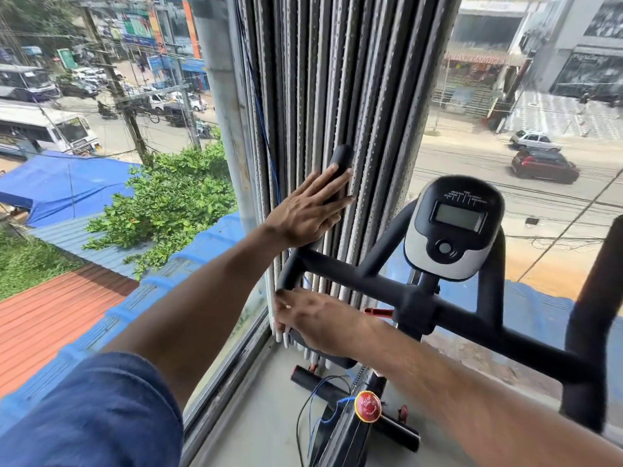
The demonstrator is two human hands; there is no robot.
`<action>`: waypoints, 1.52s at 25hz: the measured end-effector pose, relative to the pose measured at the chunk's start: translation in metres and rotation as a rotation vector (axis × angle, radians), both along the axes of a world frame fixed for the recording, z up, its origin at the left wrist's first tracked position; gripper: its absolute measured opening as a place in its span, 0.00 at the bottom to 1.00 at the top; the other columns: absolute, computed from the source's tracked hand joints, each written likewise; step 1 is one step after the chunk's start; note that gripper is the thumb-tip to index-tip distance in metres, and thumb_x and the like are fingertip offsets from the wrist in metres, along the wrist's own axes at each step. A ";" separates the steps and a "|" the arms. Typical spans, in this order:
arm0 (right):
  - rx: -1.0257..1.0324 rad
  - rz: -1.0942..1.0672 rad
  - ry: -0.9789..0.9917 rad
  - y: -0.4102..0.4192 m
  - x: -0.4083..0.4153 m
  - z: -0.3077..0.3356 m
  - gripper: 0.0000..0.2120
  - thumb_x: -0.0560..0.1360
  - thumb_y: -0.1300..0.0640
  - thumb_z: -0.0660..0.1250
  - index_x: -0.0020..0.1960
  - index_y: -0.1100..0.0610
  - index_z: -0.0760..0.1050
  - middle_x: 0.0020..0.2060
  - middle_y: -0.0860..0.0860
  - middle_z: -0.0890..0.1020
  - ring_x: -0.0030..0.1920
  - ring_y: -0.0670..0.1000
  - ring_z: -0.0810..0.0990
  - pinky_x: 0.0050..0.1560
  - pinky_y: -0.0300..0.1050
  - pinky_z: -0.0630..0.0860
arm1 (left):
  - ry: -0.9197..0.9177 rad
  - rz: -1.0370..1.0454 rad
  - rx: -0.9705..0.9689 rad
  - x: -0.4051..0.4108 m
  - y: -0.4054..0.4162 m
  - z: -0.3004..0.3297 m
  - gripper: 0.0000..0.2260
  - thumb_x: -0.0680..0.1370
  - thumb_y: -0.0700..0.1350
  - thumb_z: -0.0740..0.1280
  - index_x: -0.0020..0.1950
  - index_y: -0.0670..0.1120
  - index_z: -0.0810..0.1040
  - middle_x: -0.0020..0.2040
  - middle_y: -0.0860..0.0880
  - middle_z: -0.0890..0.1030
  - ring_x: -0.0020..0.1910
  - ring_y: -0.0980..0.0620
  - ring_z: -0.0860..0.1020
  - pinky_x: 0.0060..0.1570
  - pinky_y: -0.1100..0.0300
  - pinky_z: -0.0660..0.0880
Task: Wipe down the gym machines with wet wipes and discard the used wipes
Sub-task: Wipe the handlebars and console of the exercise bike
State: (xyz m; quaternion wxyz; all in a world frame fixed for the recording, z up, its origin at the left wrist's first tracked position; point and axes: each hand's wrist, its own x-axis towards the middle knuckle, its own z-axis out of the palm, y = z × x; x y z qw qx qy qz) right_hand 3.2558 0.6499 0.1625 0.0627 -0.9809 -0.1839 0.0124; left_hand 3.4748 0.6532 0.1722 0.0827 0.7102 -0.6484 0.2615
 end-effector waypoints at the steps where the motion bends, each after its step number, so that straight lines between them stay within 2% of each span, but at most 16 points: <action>1: 0.017 0.012 0.047 -0.004 -0.009 0.001 0.14 0.79 0.67 0.59 0.56 0.55 0.79 0.62 0.51 0.73 0.60 0.52 0.75 0.63 0.55 0.76 | 0.037 0.017 0.012 -0.005 0.004 -0.004 0.24 0.85 0.53 0.56 0.82 0.53 0.64 0.86 0.46 0.48 0.84 0.44 0.43 0.82 0.42 0.48; 4: 0.038 0.011 0.080 -0.016 -0.036 0.004 0.11 0.80 0.66 0.65 0.54 0.52 0.82 0.56 0.46 0.73 0.54 0.48 0.74 0.59 0.48 0.76 | 0.212 0.088 0.025 -0.023 0.018 -0.017 0.27 0.84 0.56 0.53 0.82 0.50 0.65 0.86 0.47 0.46 0.84 0.45 0.42 0.82 0.42 0.49; 7: 0.074 -0.053 0.130 -0.028 -0.063 0.013 0.12 0.82 0.63 0.64 0.56 0.51 0.83 0.55 0.44 0.71 0.53 0.47 0.76 0.57 0.39 0.70 | 0.379 0.139 -0.005 -0.046 0.030 -0.033 0.29 0.85 0.60 0.50 0.82 0.48 0.64 0.85 0.47 0.44 0.84 0.47 0.42 0.82 0.41 0.50; 10: 0.113 -0.124 0.129 -0.037 -0.085 0.012 0.14 0.81 0.65 0.63 0.56 0.50 0.83 0.55 0.44 0.72 0.52 0.48 0.79 0.59 0.44 0.75 | 0.491 0.221 -0.024 -0.075 0.046 -0.048 0.32 0.85 0.66 0.40 0.84 0.51 0.59 0.84 0.51 0.43 0.84 0.51 0.42 0.81 0.41 0.52; 13: 0.161 -0.168 0.043 -0.037 -0.108 0.009 0.14 0.81 0.64 0.63 0.57 0.51 0.82 0.55 0.46 0.75 0.51 0.51 0.80 0.58 0.51 0.78 | 0.465 0.292 -0.009 -0.102 0.059 -0.055 0.33 0.83 0.68 0.37 0.84 0.55 0.55 0.85 0.51 0.46 0.84 0.52 0.44 0.81 0.42 0.54; 16: 0.501 -0.294 -0.135 -0.037 -0.148 0.011 0.08 0.81 0.60 0.66 0.55 0.51 0.82 0.51 0.43 0.77 0.50 0.43 0.80 0.54 0.44 0.77 | 0.528 0.345 -0.020 -0.131 0.070 -0.055 0.34 0.81 0.70 0.39 0.84 0.57 0.56 0.85 0.51 0.47 0.84 0.53 0.45 0.82 0.45 0.49; 18: 0.762 -0.430 -0.217 -0.035 -0.183 0.001 0.07 0.81 0.56 0.67 0.56 0.48 0.82 0.51 0.43 0.80 0.51 0.45 0.81 0.53 0.41 0.77 | 0.546 0.351 -0.026 -0.151 0.077 -0.058 0.33 0.81 0.69 0.42 0.84 0.58 0.55 0.85 0.51 0.46 0.84 0.55 0.44 0.82 0.48 0.45; 20: 1.091 -0.555 -0.159 -0.024 -0.217 -0.019 0.05 0.80 0.53 0.70 0.55 0.46 0.82 0.50 0.46 0.83 0.46 0.47 0.82 0.46 0.45 0.79 | 0.545 0.329 -0.005 -0.169 0.082 -0.062 0.32 0.82 0.69 0.43 0.85 0.59 0.52 0.85 0.53 0.43 0.83 0.57 0.41 0.82 0.50 0.40; 22: 1.370 -0.618 -0.066 -0.008 -0.245 -0.037 0.07 0.77 0.49 0.72 0.54 0.48 0.83 0.47 0.50 0.85 0.41 0.48 0.82 0.39 0.47 0.79 | 0.546 0.295 0.027 -0.182 0.082 -0.063 0.32 0.82 0.70 0.44 0.84 0.61 0.49 0.85 0.55 0.40 0.83 0.57 0.38 0.81 0.49 0.38; 25: 1.580 -0.740 -0.027 0.006 -0.274 -0.065 0.18 0.70 0.41 0.78 0.53 0.52 0.85 0.41 0.53 0.84 0.39 0.52 0.80 0.36 0.48 0.78 | 0.469 0.200 0.074 -0.204 0.076 -0.060 0.32 0.82 0.69 0.46 0.85 0.60 0.49 0.85 0.55 0.40 0.83 0.56 0.38 0.81 0.43 0.41; 27: 1.787 -0.873 -0.008 0.010 -0.285 -0.082 0.16 0.71 0.47 0.78 0.53 0.56 0.85 0.42 0.58 0.83 0.37 0.54 0.79 0.35 0.47 0.78 | 0.420 0.128 0.095 -0.219 0.071 -0.060 0.31 0.84 0.67 0.48 0.85 0.58 0.51 0.85 0.54 0.42 0.83 0.55 0.39 0.81 0.40 0.44; 29: 2.059 -0.989 -0.031 0.012 -0.286 -0.093 0.11 0.74 0.60 0.71 0.55 0.60 0.84 0.43 0.60 0.84 0.36 0.55 0.80 0.33 0.46 0.79 | 0.400 0.101 0.119 -0.227 0.066 -0.059 0.31 0.84 0.67 0.47 0.85 0.56 0.52 0.86 0.54 0.43 0.83 0.55 0.39 0.81 0.38 0.45; 31: 2.242 -1.085 -0.121 0.008 -0.284 -0.103 0.12 0.76 0.64 0.67 0.58 0.64 0.81 0.45 0.59 0.85 0.37 0.53 0.82 0.35 0.44 0.80 | 0.389 0.064 0.132 -0.231 0.061 -0.055 0.30 0.85 0.66 0.47 0.85 0.55 0.52 0.86 0.54 0.43 0.83 0.56 0.39 0.81 0.38 0.45; 35: 2.437 -1.159 -0.286 -0.008 -0.281 -0.115 0.10 0.80 0.66 0.65 0.60 0.63 0.79 0.48 0.58 0.86 0.42 0.51 0.86 0.43 0.44 0.83 | 0.340 -0.051 0.144 -0.237 0.051 -0.046 0.29 0.86 0.63 0.50 0.85 0.54 0.53 0.86 0.53 0.43 0.84 0.54 0.41 0.82 0.41 0.43; 37: 2.472 -1.136 -0.313 -0.017 -0.276 -0.116 0.09 0.80 0.67 0.64 0.57 0.62 0.80 0.49 0.59 0.86 0.43 0.52 0.86 0.45 0.44 0.84 | 0.294 -0.081 0.161 -0.239 0.044 -0.043 0.29 0.86 0.62 0.49 0.85 0.53 0.52 0.86 0.52 0.44 0.84 0.53 0.41 0.82 0.40 0.44; 38: 2.454 -1.126 -0.304 -0.020 -0.271 -0.115 0.08 0.80 0.68 0.64 0.56 0.62 0.80 0.49 0.58 0.86 0.44 0.52 0.86 0.49 0.45 0.83 | 0.262 -0.092 0.179 -0.241 0.039 -0.042 0.29 0.86 0.62 0.47 0.86 0.52 0.51 0.86 0.51 0.44 0.84 0.52 0.41 0.82 0.40 0.44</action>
